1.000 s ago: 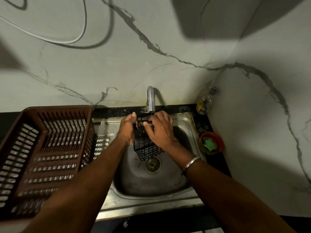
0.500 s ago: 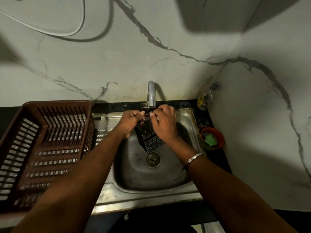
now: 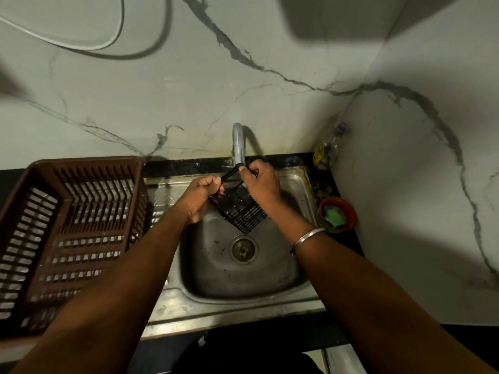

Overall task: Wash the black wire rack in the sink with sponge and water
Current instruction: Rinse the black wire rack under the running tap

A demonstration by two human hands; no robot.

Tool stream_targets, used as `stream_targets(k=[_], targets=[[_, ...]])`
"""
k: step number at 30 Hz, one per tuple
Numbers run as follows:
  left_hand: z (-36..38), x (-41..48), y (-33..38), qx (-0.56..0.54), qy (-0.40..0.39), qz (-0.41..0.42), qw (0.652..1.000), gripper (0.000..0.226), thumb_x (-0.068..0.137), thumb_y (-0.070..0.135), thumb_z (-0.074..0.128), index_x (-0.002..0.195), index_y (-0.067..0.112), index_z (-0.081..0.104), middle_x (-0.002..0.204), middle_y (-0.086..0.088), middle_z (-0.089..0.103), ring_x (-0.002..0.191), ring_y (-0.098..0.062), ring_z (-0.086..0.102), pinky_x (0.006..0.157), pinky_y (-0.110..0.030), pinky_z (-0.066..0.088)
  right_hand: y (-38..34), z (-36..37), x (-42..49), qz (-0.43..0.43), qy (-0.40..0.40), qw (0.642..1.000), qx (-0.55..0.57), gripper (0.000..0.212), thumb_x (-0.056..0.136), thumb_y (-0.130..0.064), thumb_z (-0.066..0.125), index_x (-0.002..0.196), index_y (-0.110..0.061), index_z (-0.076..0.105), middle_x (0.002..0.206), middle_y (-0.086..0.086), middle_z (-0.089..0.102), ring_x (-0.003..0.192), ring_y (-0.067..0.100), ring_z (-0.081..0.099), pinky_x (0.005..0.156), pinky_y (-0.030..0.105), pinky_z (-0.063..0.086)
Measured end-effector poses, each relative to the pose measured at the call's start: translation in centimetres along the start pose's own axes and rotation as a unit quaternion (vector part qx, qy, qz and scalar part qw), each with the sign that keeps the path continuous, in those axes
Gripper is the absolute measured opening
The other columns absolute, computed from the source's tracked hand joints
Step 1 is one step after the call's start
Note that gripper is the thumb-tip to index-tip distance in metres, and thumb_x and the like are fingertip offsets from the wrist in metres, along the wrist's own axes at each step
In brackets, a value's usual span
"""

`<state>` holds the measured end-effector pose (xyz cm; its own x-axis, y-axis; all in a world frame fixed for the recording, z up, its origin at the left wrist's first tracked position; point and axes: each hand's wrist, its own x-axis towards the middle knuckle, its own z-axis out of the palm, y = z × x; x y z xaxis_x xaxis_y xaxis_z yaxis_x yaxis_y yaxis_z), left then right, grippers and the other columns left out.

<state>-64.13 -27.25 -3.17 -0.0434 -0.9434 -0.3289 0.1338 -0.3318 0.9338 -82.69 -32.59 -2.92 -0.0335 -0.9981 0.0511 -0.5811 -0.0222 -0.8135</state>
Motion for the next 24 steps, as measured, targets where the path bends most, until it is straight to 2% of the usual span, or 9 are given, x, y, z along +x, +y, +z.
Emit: stream_targets(k=[3,6,10,13,15,17,19,21,24], targets=[[0.5,0.6,1.5,0.17,0.012,0.031,0.985,0.031,0.114,0.023,0.049,0.094,0.007,0.067,0.089,-0.006,0.067,0.081,-0.012,0.061,0.078,-0.029,0.049,-0.4,0.8,-0.4,-0.007,-0.005,1.0,-0.023,0.033,0.096,-0.055,0.061,0.081,-0.025,0.06,0.089,0.005,0.064,0.077,0.024,0.064,0.056,0.024,0.035],[1.3,1.4,1.5,0.322,0.032,0.088,0.942,0.036,0.114,0.037,0.047,0.103,0.01,0.067,0.093,-0.005,0.067,0.087,-0.02,0.061,0.079,-0.034,0.047,-1.4,0.9,-1.5,-0.043,-0.009,0.995,-0.094,0.032,0.105,-0.05,0.051,0.108,-0.025,0.071,0.103,0.003,0.059,0.091,0.022,0.059,0.067,0.029,0.039],[2.1,1.5,0.2,0.335,0.076,0.116,0.932,0.033,0.114,0.041,0.046,0.099,0.017,0.064,0.093,-0.004,0.065,0.09,-0.026,0.061,0.076,-0.037,0.045,-2.6,1.1,-2.6,-0.07,0.011,0.978,-0.197,0.039,0.111,-0.045,0.038,0.131,-0.02,0.06,0.116,0.009,0.056,0.1,0.025,0.057,0.074,0.033,0.038],[2.3,1.9,-0.3,0.374,0.062,0.167,0.91,0.036,0.114,0.036,0.042,0.119,0.011,0.068,0.106,-0.006,0.068,0.099,-0.025,0.061,0.082,-0.035,0.044,-2.1,1.3,-3.3,-0.053,0.001,0.981,-0.185,0.035,0.111,-0.046,0.036,0.129,-0.021,0.053,0.117,0.008,0.054,0.099,0.024,0.057,0.074,0.035,0.039],[2.1,2.4,-0.3,0.379,0.05,0.177,0.907,0.034,0.112,0.034,0.045,0.119,0.013,0.07,0.108,-0.006,0.072,0.098,-0.024,0.063,0.085,-0.038,0.048,-1.6,1.4,-3.2,-0.03,-0.015,0.988,-0.152,0.031,0.11,-0.046,0.04,0.121,-0.022,0.054,0.113,0.007,0.056,0.096,0.023,0.057,0.072,0.034,0.041],[1.3,2.7,-0.5,0.353,0.045,0.158,0.921,0.021,0.112,0.029,0.05,0.103,0.023,0.068,0.096,0.001,0.069,0.089,-0.018,0.061,0.081,-0.038,0.047,-1.3,1.6,-2.6,-0.011,-0.04,0.996,-0.081,0.023,0.108,-0.042,0.048,0.111,-0.023,0.061,0.108,0.005,0.063,0.095,0.023,0.062,0.071,0.034,0.046],[0.3,2.5,-0.6,0.297,0.028,0.138,0.945,0.023,0.11,0.031,0.053,0.095,0.018,0.065,0.089,0.001,0.064,0.084,-0.015,0.057,0.079,-0.036,0.044,-1.3,1.6,-2.3,-0.023,-0.055,0.998,-0.028,0.016,0.105,-0.034,0.055,0.104,-0.025,0.068,0.101,0.003,0.069,0.093,0.023,0.066,0.072,0.035,0.053],[0.1,2.0,-0.6,0.242,-0.002,0.13,0.962,0.032,0.106,0.035,0.054,0.098,0.006,0.066,0.091,-0.004,0.064,0.087,-0.016,0.058,0.08,-0.036,0.047,-1.0,1.6,-2.8,-0.069,-0.022,0.997,-0.027,0.014,0.102,-0.031,0.06,0.102,-0.023,0.073,0.097,0.001,0.072,0.09,0.02,0.066,0.076,0.039,0.056],[0.6,1.6,-0.5,0.205,-0.017,0.129,0.97,0.026,0.111,0.019,0.054,0.11,0.001,0.071,0.101,-0.007,0.072,0.095,-0.013,0.065,0.087,-0.03,0.052,-0.3,1.6,-3.8,-0.103,0.055,0.993,-0.021,0.012,0.096,-0.03,0.07,0.098,-0.02,0.075,0.094,-0.001,0.071,0.087,0.017,0.064,0.077,0.04,0.056]])
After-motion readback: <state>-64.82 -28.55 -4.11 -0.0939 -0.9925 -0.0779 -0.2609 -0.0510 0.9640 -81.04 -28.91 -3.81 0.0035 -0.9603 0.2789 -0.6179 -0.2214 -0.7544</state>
